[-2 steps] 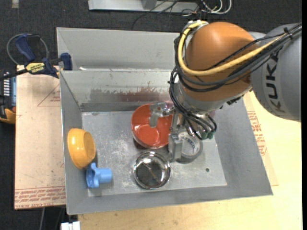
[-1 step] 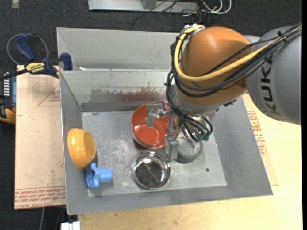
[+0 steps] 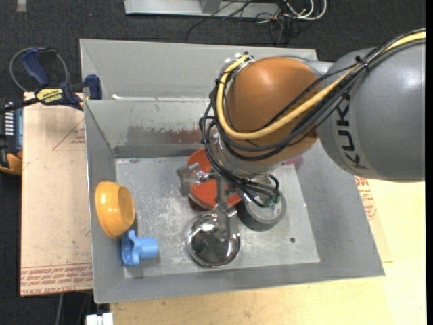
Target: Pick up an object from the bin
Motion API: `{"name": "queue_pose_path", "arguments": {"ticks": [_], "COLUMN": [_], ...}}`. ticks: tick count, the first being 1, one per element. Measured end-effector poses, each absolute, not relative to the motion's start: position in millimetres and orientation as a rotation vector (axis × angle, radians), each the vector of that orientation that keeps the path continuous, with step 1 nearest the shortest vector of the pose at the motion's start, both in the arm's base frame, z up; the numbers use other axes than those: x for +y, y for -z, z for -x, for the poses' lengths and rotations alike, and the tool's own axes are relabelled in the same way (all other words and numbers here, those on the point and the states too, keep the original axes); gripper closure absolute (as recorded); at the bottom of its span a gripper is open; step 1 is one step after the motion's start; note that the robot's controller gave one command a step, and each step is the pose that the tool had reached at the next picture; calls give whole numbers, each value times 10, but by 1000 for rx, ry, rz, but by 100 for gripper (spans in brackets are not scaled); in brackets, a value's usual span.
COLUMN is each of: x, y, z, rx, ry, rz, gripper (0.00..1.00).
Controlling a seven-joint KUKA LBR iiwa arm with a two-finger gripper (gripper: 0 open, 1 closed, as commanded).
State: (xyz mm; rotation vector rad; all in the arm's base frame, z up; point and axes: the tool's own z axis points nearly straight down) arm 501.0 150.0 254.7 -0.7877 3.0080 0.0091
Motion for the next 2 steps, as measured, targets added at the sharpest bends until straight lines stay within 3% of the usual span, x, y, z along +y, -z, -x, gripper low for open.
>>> {"name": "queue_pose_path", "arguments": {"ticks": [1,2], "x": [1493,1462], "y": [-2493,-2641], "z": [-5228,-4987], "rx": [3043,3006], "ry": [-11,-11], "rz": [658,792], "gripper": [0,0]}}
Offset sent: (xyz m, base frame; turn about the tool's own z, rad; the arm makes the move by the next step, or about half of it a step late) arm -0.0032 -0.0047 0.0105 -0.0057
